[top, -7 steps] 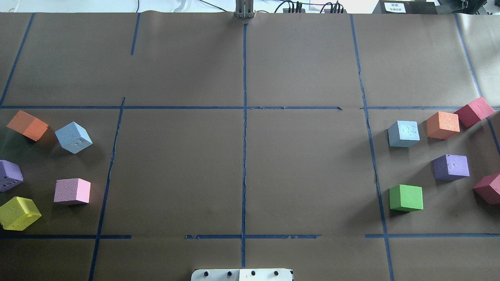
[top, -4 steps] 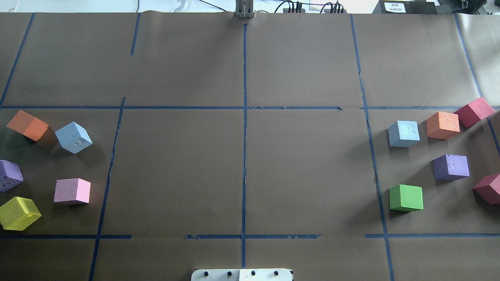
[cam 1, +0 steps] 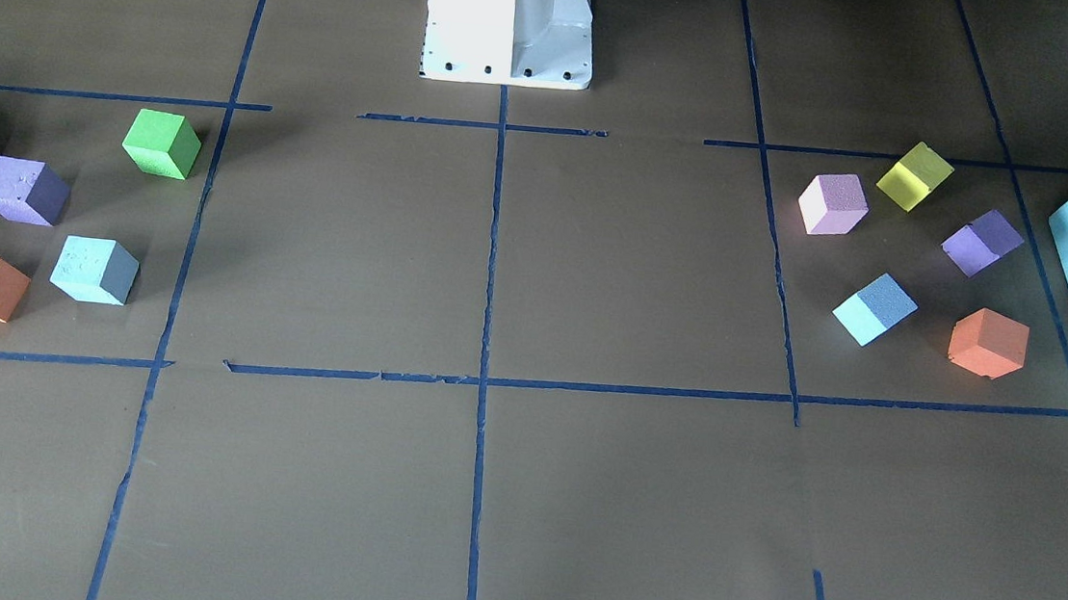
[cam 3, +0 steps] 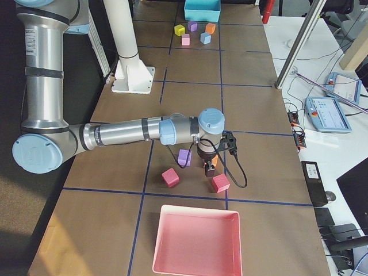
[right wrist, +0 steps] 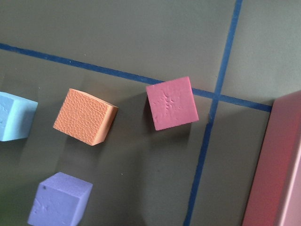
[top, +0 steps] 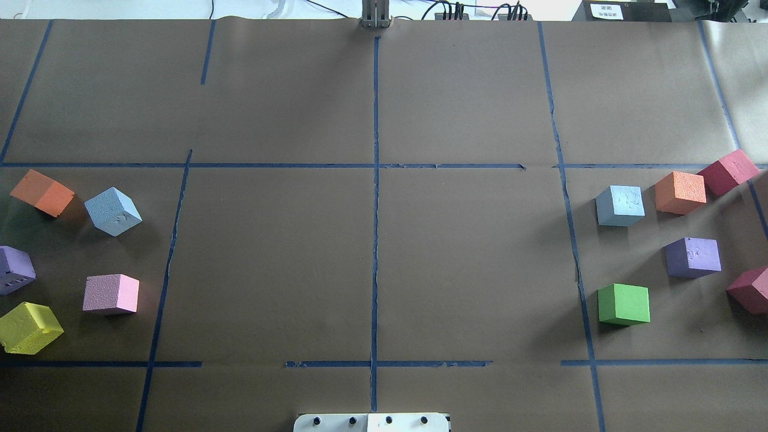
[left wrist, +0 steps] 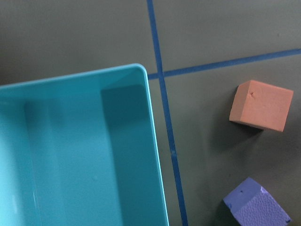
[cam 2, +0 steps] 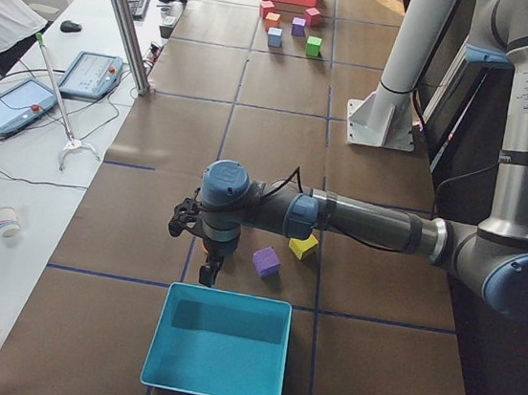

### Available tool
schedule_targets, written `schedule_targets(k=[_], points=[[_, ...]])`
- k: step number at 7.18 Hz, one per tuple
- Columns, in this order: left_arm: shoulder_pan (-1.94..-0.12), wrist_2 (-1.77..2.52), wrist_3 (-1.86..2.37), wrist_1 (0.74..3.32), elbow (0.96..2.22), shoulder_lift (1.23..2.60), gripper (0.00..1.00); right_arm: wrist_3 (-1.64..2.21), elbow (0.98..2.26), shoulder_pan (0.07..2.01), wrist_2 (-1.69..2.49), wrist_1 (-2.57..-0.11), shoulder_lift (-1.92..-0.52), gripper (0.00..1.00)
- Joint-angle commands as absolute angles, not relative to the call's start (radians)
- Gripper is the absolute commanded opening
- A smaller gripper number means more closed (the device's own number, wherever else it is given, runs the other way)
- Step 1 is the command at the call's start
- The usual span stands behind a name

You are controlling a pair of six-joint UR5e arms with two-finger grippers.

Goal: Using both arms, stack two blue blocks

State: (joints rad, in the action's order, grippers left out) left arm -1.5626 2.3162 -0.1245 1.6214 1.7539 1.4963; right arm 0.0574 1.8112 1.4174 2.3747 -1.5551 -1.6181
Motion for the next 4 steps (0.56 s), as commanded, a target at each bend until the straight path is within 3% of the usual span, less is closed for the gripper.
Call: schedule_targets(k=[1, 2, 4], points=[[-1.562, 2.316, -0.124, 1.687, 1.726, 1.496, 1.0, 0.598, 1.809, 1.155, 2.262, -1.226, -1.591, 1.0], [-1.562, 2.316, -0.123, 1.687, 1.724, 1.496, 1.0, 0.738, 1.76, 1.052, 2.19, -1.1, -1.551, 1.0], [-1.562, 2.316, -0.123, 1.687, 1.724, 1.496, 1.0, 0.796, 1.656, 0.974, 2.137, -1.088, -1.445, 1.0]])
